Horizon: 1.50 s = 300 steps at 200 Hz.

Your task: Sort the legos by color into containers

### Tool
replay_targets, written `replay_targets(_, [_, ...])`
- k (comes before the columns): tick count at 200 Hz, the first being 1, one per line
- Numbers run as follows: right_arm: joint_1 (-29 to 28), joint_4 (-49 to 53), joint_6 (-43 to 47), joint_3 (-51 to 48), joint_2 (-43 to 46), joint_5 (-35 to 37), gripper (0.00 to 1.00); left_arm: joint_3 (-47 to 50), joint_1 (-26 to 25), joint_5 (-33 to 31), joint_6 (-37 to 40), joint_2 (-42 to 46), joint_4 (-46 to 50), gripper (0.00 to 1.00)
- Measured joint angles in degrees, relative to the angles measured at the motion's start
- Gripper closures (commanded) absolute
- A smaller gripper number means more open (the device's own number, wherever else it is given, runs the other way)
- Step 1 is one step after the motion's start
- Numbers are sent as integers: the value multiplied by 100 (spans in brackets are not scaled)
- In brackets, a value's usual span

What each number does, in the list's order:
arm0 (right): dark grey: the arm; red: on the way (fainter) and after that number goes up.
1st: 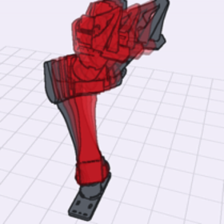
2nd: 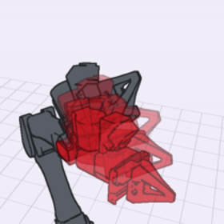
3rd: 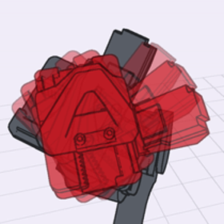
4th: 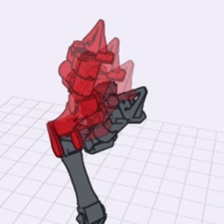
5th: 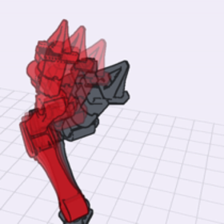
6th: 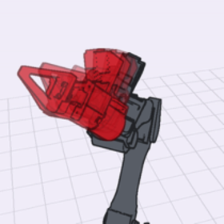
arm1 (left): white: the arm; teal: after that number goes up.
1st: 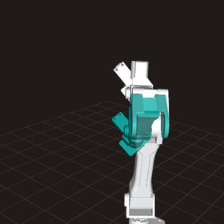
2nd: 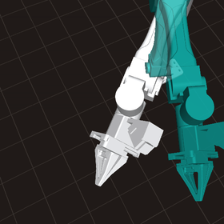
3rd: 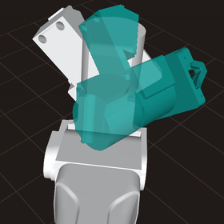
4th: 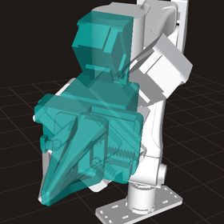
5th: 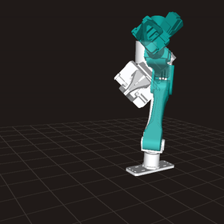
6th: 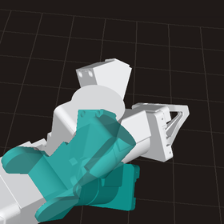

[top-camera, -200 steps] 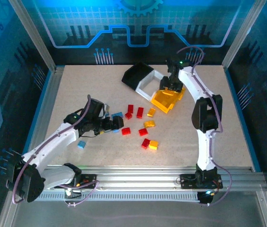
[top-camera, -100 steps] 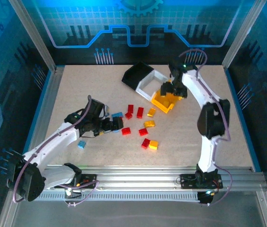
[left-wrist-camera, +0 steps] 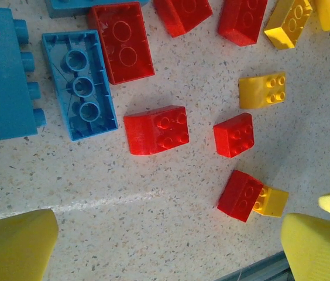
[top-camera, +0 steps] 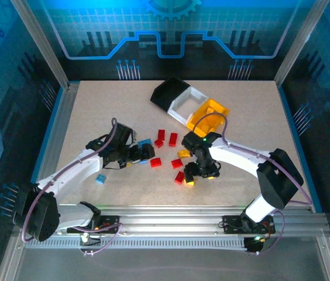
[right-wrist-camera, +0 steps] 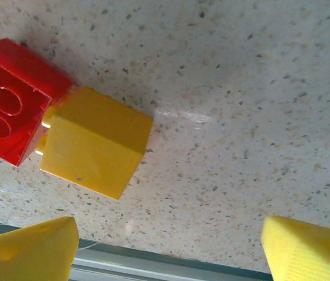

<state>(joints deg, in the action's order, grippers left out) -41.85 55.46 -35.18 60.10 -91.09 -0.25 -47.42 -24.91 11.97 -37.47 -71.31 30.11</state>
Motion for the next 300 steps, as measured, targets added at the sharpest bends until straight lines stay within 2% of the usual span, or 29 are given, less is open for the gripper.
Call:
replay_targets(106, [-59, -667, -133, -4, -420, -24, 19, 4, 0, -4, -13, 365, 59, 1])
replay_targets(157, [-57, -774, -232, -46, -581, -20, 29, 74, 0, -9, -11, 378, 127, 1])
replay_targets(202, [37, -767, -264, -332, -409, -20, 45, 74, 0, -9, -9, 382, 125, 1])
replay_targets(231, [142, -750, -251, -378, -313, 22, 58, 74, 0, -9, -9, 299, 109, 1])
replay_targets(270, [374, -507, -186, -186, -105, 116, 59, 74, 0, -7, -7, 186, 107, 1])
replay_targets(300, [975, -197, 50, 645, 9, 125, 59, 66, -35, -7, 33, 181, 118, 1])
